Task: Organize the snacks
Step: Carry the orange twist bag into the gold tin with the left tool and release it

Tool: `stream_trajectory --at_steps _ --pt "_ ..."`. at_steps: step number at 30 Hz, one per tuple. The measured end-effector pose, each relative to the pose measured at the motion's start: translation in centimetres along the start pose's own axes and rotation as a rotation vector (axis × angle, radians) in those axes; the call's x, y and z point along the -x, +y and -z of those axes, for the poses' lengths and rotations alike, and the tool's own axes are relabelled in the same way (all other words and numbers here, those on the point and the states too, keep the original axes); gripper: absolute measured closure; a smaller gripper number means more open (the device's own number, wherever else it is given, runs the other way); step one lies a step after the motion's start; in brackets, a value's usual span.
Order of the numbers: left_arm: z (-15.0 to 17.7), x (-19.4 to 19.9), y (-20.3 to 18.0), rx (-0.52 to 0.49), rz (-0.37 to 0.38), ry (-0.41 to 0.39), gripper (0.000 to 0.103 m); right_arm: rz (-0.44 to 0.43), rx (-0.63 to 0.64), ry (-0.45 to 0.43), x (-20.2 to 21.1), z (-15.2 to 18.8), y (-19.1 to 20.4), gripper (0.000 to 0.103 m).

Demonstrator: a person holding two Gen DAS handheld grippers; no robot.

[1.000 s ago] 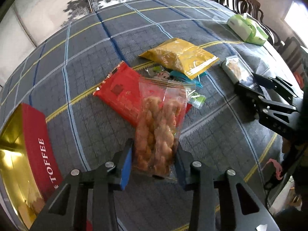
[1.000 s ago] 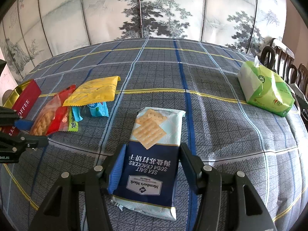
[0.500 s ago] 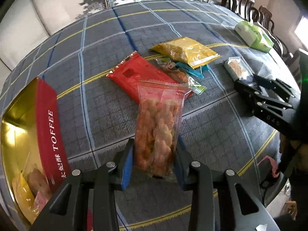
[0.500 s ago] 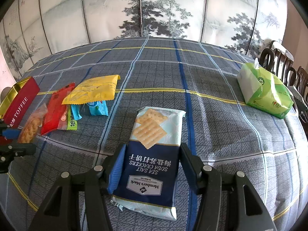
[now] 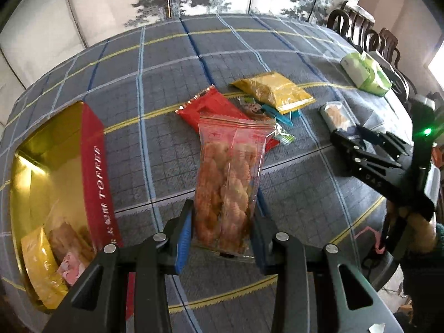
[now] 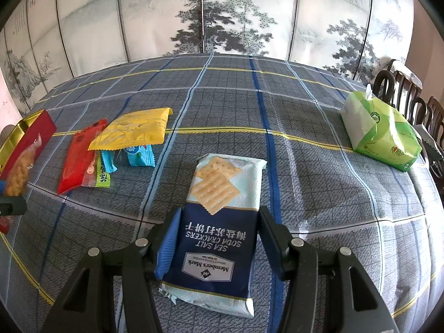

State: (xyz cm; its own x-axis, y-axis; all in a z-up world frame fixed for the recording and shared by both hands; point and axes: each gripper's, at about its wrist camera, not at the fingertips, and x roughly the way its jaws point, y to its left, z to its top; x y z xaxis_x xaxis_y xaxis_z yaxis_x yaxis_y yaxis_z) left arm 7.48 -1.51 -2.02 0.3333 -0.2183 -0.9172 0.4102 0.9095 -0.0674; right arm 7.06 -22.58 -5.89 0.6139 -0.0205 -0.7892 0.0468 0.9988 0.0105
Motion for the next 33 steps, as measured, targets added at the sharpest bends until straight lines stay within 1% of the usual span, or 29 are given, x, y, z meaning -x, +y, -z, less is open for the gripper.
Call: stream_trajectory --at_steps 5,10,13,18,20,23,27,33 --pt "0.1 2.4 1.0 0.033 -0.008 -0.045 0.070 0.000 0.000 0.000 0.0 0.0 0.0 0.047" --pt "0.7 5.4 3.5 0.101 -0.063 -0.099 0.069 0.000 0.000 0.000 0.0 0.0 0.0 0.047" --pt "1.5 6.8 5.9 0.156 -0.117 -0.113 0.070 0.000 0.000 0.000 0.0 0.0 0.0 0.047" --pt "3.6 7.6 10.0 0.266 -0.198 -0.085 0.070 0.000 0.000 0.000 0.0 0.0 0.0 0.047" --pt "4.5 7.7 11.3 0.301 -0.215 -0.068 0.070 0.000 0.000 0.000 0.0 0.0 0.0 0.047" --pt "5.8 7.1 12.6 0.342 -0.240 -0.023 0.070 0.000 0.000 0.000 0.0 0.0 0.0 0.047" --pt "6.8 6.2 13.3 0.381 -0.243 0.011 0.070 0.001 0.001 0.000 0.0 0.0 0.0 0.047" --pt "7.0 5.0 13.3 0.390 -0.249 0.033 0.069 0.001 0.001 0.000 0.0 0.0 0.1 0.047"
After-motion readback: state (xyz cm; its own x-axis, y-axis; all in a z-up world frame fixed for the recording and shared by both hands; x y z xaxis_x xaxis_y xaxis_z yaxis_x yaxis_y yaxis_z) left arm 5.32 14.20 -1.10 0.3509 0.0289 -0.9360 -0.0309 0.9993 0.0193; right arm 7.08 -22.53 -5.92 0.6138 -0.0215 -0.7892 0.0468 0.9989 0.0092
